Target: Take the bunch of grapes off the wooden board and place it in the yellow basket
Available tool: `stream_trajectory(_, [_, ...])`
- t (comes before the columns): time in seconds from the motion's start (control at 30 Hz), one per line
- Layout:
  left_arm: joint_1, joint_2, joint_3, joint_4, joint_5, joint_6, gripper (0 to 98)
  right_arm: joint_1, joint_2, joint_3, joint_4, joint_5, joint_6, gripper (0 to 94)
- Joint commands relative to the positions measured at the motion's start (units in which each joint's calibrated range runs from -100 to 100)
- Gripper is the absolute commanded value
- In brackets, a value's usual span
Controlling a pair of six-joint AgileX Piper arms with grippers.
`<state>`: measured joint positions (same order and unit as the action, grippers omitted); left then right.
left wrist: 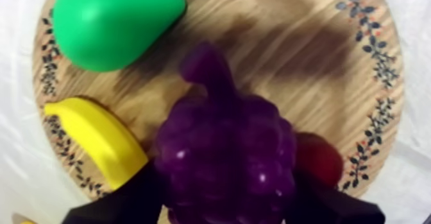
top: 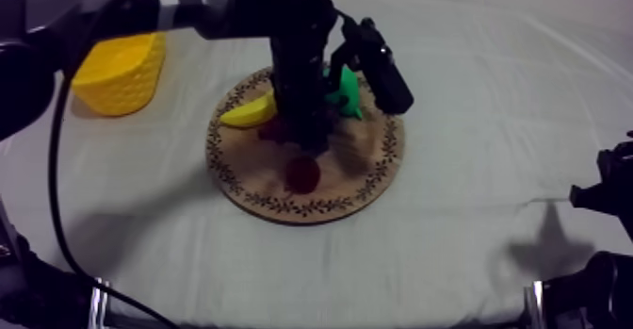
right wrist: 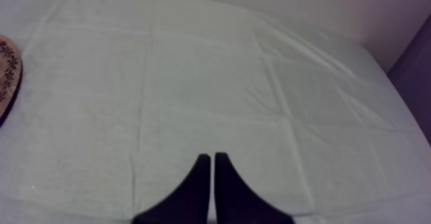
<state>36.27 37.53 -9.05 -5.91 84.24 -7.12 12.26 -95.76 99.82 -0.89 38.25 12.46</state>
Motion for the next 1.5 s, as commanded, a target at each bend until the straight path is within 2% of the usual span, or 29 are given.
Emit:
stream_trajectory(0.0, [-0.02, -1.96, 0.10, -0.04, 0.59, 0.01, 50.7, -0.01, 0.01, -0.05, -0.01, -0.02, 0.02, 0.3])
stream_trajectory(0.37, [-0.36, -7.09, -1.84, -0.06, 5.68, -0.18, 51.6, -0.01, 0.01, -0.05, -0.01, -0.02, 0.02, 0.3])
stream_trajectory(0.8, [-2.37, -10.91, -2.63, -0.04, 7.41, -0.37, 51.6, -0.01, 0.01, -0.05, -0.01, -0.02, 0.02, 0.3])
stream_trajectory(1.07, [-7.77, -14.16, -3.33, -0.11, 8.47, -0.40, 50.7, -0.01, 0.01, -0.05, -0.01, -0.02, 0.02, 0.3])
stream_trajectory(1.47, [-19.07, -16.71, -3.89, 0.78, 10.07, -0.86, 51.1, -0.01, 0.01, -0.05, -0.01, -0.02, 0.02, 0.3])
